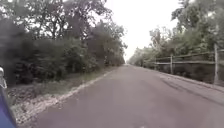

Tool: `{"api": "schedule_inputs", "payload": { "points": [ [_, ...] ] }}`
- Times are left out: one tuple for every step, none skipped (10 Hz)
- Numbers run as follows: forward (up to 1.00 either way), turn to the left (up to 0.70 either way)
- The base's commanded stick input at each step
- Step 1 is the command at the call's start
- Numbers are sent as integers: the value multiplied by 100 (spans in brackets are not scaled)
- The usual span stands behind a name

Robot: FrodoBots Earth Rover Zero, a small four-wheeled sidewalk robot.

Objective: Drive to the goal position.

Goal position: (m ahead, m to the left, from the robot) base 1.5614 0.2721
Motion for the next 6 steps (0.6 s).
{"api": "schedule_inputs", "payload": {
  "points": [
    [70,0],
    [70,-4],
    [70,-18],
    [70,-30],
    [70,-26],
    [70,-18]
  ]
}}
